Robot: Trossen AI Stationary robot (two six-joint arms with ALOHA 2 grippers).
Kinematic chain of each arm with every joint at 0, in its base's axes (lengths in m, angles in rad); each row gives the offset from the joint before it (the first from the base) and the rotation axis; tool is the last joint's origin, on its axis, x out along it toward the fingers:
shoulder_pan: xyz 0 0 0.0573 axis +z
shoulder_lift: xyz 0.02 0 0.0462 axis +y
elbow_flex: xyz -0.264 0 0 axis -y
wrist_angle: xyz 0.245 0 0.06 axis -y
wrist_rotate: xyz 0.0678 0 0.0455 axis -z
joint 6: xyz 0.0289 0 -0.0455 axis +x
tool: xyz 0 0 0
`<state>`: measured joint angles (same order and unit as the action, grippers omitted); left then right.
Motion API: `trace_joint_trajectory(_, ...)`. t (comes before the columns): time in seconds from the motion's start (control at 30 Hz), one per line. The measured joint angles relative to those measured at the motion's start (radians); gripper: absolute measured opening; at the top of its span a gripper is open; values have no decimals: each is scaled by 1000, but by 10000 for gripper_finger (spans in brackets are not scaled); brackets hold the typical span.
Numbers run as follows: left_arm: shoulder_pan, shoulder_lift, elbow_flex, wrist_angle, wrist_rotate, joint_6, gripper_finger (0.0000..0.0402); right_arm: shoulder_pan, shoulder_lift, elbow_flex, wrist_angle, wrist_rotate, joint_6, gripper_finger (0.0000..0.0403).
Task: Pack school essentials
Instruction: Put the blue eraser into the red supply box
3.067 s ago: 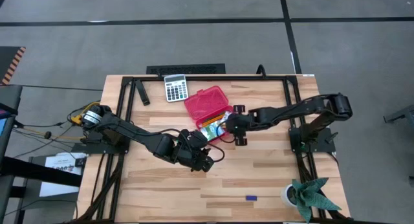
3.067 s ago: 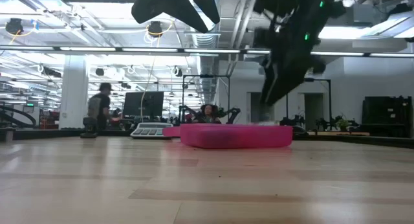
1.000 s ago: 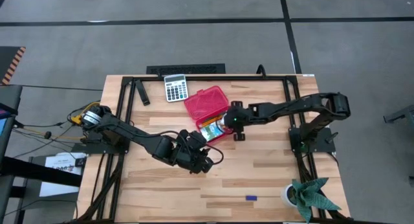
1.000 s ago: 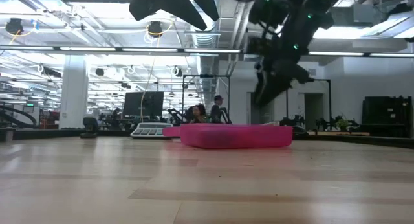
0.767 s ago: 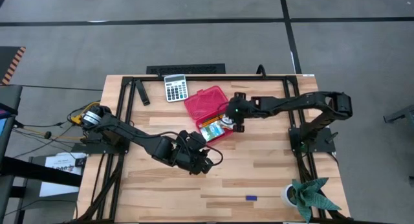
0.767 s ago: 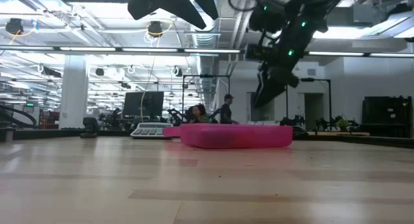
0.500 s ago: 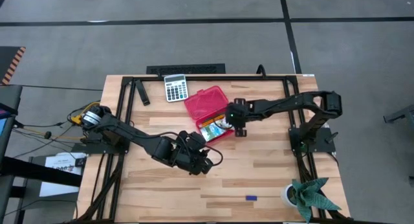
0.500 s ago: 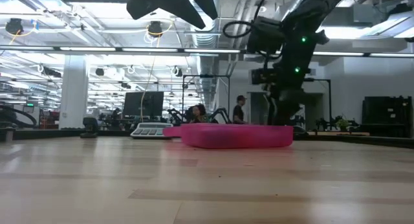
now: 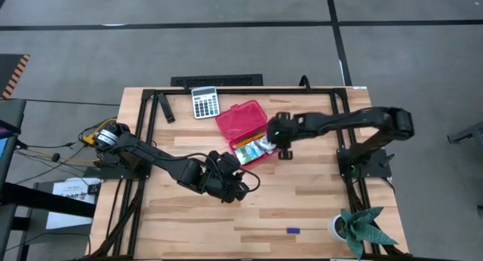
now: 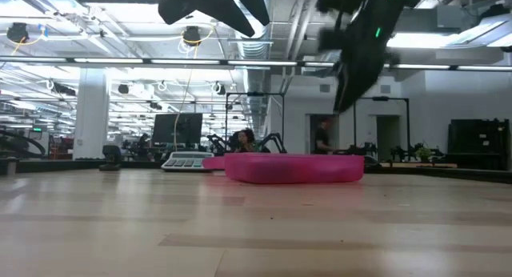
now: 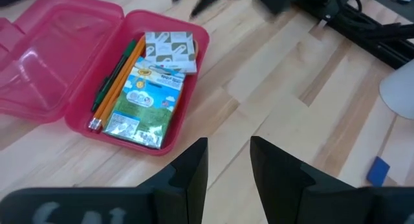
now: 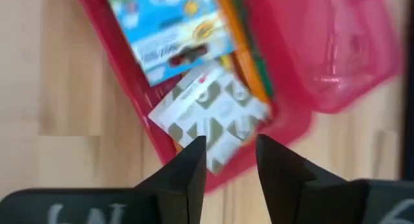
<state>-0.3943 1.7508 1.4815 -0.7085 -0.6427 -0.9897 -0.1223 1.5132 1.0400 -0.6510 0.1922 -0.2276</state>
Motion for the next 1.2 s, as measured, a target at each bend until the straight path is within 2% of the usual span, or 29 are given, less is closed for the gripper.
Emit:
trace_joint_trajectory(0.07, 0, 0, 0, 1, 3, 0, 109, -14, -70, 36, -84, -84, 75, 143)
trace_joint_trajectory(0.17, -2, 0, 0, 2, 6, -1, 109, -12, -171, 47, -166, -308, 243, 149)
trace_joint_trajectory(0.23, -6, 0, 0, 2, 6, 0, 109, 29, -232, 17, -197, -423, 337, 153)
trace_joint_trajectory(0.27, -9, 0, 0, 2, 6, 2, 110, 67, -260, -6, -209, -444, 376, 155)
trace_joint_trajectory(0.43, -14, 0, 0, -1, 11, 44, 110, 358, -337, -152, -154, -396, 575, 156)
trace_joint_trajectory(0.57, -13, 0, 0, -4, 10, 71, 110, 581, -317, -213, -93, -321, 687, 163)
trace_joint_trajectory(0.67, -13, 0, 0, -5, 10, 102, 110, 691, -264, -217, -23, -262, 752, 183)
trace_joint_trajectory(0.8, -10, 0, 0, -23, 20, 154, 110, 790, -165, -217, 103, -182, 860, 218)
trace_joint_trajectory(0.93, -9, 0, 0, -22, 67, 250, 110, 845, -37, -205, 247, -162, 981, 231)
trace_joint_trajectory(1.2, -10, 0, 0, -46, 90, 313, 110, 908, 203, -62, 259, -163, 1098, 228)
